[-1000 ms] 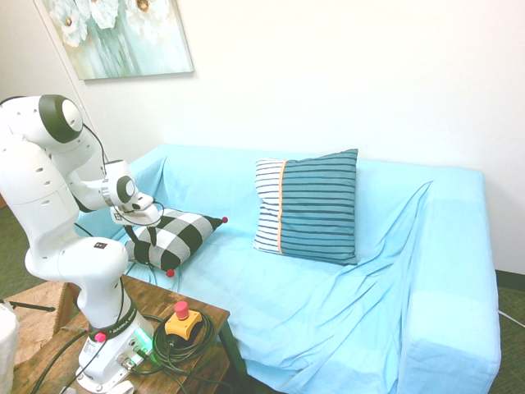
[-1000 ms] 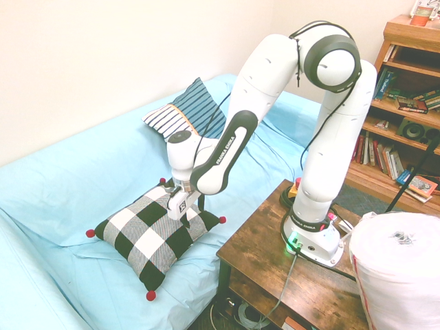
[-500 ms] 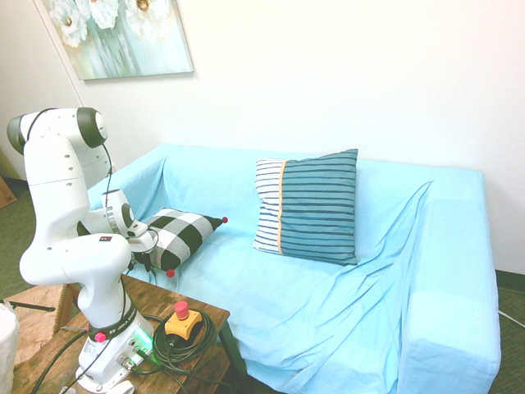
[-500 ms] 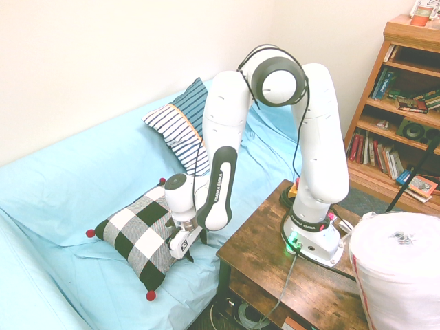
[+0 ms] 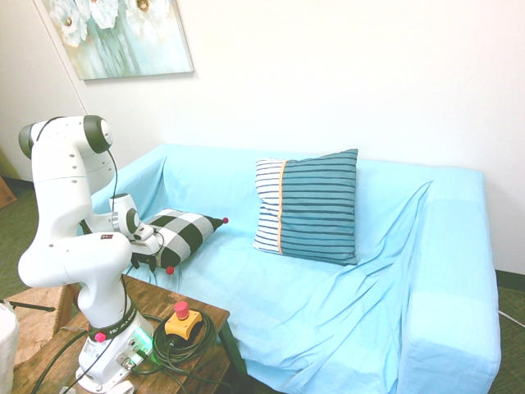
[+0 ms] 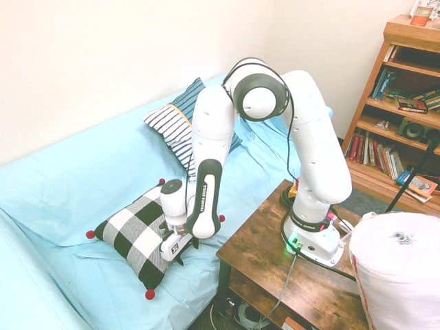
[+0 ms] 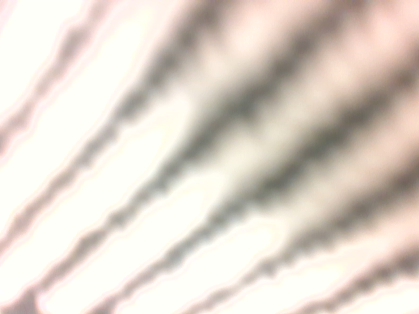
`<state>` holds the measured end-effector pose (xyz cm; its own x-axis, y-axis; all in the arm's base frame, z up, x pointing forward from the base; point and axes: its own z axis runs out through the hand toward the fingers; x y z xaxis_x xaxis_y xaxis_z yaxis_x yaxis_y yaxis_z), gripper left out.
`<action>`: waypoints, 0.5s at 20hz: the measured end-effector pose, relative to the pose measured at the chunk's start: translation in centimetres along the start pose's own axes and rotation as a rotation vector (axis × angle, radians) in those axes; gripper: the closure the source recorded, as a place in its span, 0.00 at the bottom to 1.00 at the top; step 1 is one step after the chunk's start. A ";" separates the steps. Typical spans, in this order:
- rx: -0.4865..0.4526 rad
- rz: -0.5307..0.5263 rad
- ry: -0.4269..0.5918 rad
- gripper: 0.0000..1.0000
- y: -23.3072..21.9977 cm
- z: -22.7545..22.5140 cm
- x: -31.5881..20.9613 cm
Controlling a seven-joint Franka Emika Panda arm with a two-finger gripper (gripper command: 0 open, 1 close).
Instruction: Stand the pillow up
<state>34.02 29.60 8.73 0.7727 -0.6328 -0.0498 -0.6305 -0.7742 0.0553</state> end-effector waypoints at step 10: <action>0.062 0.019 0.077 0.00 -5.0 -9.7 5.6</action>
<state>42.19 30.04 17.87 0.7621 -0.6469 0.0273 -0.6470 -0.7625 -0.0066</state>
